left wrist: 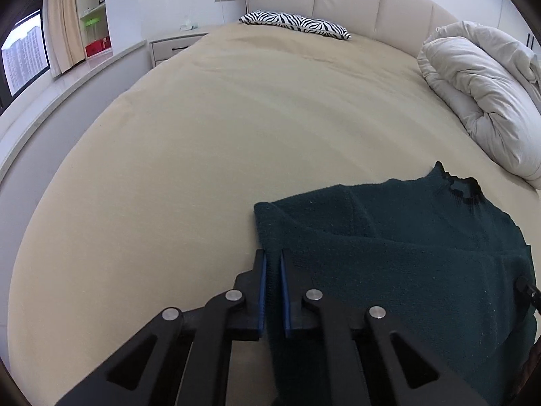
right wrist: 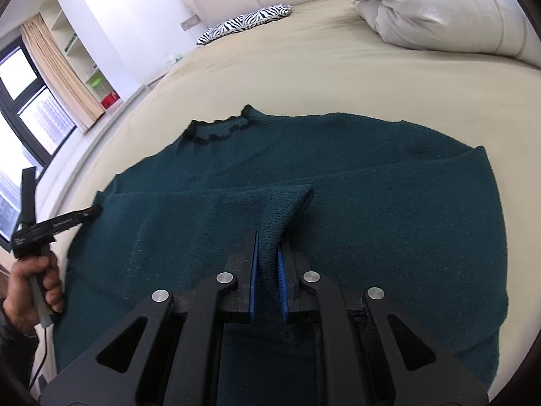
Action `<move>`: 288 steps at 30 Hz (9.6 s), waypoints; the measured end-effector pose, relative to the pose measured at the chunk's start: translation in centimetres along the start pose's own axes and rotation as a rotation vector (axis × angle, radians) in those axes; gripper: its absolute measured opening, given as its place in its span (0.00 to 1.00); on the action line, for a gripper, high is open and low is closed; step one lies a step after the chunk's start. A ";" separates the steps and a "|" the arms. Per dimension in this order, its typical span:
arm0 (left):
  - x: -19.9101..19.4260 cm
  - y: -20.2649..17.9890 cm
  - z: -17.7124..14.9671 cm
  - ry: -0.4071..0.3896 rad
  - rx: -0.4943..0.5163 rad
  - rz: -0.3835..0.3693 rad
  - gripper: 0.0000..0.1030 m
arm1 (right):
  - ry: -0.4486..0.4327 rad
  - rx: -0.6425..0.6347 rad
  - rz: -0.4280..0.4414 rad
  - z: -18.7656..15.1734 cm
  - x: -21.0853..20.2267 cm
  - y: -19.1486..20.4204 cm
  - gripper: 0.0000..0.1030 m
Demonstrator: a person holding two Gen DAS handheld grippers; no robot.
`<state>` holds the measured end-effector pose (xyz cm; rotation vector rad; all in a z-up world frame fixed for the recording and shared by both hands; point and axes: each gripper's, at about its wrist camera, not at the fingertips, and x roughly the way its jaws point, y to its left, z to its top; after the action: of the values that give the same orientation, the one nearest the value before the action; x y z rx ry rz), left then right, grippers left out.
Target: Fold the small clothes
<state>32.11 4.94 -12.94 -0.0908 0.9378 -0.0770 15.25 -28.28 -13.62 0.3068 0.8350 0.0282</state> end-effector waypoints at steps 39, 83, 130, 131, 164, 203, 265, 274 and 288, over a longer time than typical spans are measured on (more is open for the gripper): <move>-2.6 1.4 -6.2 -0.019 0.003 -0.016 0.08 | 0.063 0.067 -0.037 -0.4 0.1 0.2 0.06; -14.9 3.1 -16.3 -0.048 0.015 -0.055 0.64 | -0.131 0.219 0.080 -10.3 -17.8 -5.1 0.53; -19.8 7.9 -30.5 0.292 -0.319 -0.539 0.08 | 0.269 0.550 0.042 -27.9 -29.6 -13.8 0.53; -19.7 8.0 -30.6 0.292 -0.316 -0.537 0.07 | 0.282 0.547 0.039 -27.8 -29.4 -13.7 0.53; -19.7 8.0 -30.8 0.297 -0.320 -0.535 0.07 | 0.297 0.791 0.318 -29.7 -27.3 -14.8 0.44; -23.0 8.6 -27.0 0.154 -0.448 -0.768 0.06 | 0.013 0.575 0.311 -24.4 -32.5 -11.9 0.04; -2.9 2.0 -3.1 0.038 -0.390 -0.492 0.43 | -0.142 0.346 -0.045 2.2 -9.2 -14.9 0.64; -5.2 2.2 -7.6 -0.007 -0.279 -0.390 0.42 | -0.084 0.202 -0.078 -5.0 -11.9 -11.5 0.63; -5.6 1.8 -8.6 -0.040 -0.165 -0.272 0.29 | -0.041 0.171 -0.161 -7.2 -12.2 -11.2 0.63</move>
<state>21.88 6.98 -13.72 -0.3715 0.8867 -0.2491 0.70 -38.87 -12.42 0.3989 0.8206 -0.2005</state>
